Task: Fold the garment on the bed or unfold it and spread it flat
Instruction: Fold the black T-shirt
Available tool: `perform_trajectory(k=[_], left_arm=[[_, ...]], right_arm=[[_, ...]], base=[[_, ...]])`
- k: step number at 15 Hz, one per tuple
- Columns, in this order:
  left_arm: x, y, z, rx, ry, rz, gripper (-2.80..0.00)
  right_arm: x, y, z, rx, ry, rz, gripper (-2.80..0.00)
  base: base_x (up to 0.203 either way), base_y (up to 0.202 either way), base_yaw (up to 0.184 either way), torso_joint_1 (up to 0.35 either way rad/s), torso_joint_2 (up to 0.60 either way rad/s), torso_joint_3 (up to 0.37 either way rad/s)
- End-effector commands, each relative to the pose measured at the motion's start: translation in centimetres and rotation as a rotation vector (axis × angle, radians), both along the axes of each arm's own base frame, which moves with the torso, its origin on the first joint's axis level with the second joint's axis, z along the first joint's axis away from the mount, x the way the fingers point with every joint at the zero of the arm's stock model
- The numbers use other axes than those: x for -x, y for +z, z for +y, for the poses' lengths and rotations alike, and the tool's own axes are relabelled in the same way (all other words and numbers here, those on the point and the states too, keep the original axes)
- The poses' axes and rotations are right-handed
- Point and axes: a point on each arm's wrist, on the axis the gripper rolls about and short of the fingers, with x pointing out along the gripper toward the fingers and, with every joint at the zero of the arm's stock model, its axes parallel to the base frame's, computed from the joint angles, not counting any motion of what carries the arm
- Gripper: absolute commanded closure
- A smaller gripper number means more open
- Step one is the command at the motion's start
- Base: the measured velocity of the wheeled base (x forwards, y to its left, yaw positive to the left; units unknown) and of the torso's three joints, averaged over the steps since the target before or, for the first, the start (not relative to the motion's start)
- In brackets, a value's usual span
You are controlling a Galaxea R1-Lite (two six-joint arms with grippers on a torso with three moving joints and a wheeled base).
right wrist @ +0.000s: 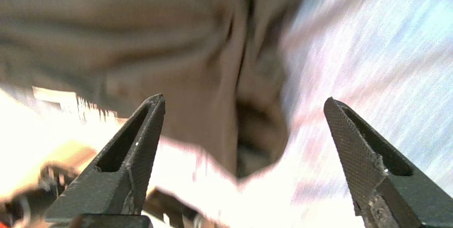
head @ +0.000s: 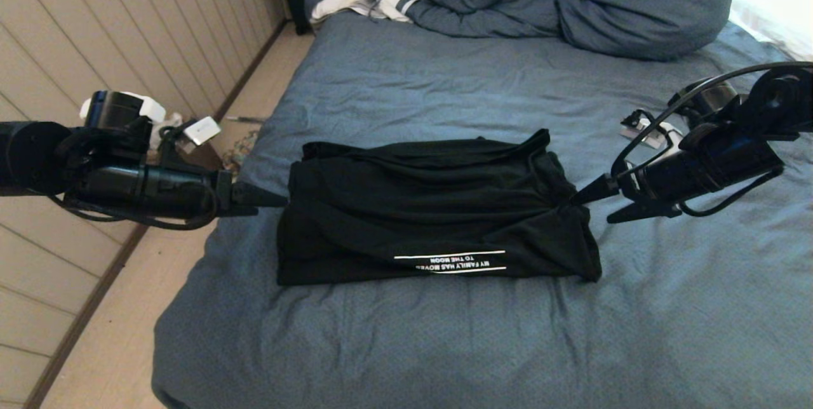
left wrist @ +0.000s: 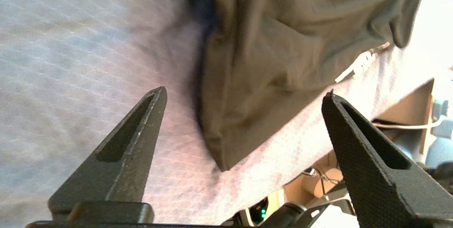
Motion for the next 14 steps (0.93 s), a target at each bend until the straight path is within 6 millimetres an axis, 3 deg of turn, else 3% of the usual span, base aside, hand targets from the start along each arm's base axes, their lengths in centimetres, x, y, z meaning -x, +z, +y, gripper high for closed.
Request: perform_trajectory(k=[1,3,10,14], left_arm=[[0.2,-0.8,0.0,0.014,-0.011,0.0,-2.8],[-0.5,-1.5,-0.1,0.024,-0.02,-0.023,-2.8],[-3.6,-4.4,-0.2,0.026,-0.02,-0.04,-2.8],[-4.1,-4.9,-0.3,0.037,-0.03,-0.032,-2.8]], right_arm=[[1.8,-0.1,0.2,-0.007,0.024,0.021,-2.8],[2.1,-1.1,0.2,-0.01,0.057,0.026,-2.8],[0.0,-4.4,0.3,0.011,0.112,-0.007,-2.8],[-0.8,-5.8,0.6,0.006,0.151,0.016,-2.8]], base=[[0.0,0.0,0.0,0.0,0.0,0.0],[0.0,0.0,0.0,0.0,0.0,0.0],[0.0,0.0,0.0,0.0,0.0,0.0],[0.0,0.0,0.0,0.0,0.0,0.0]])
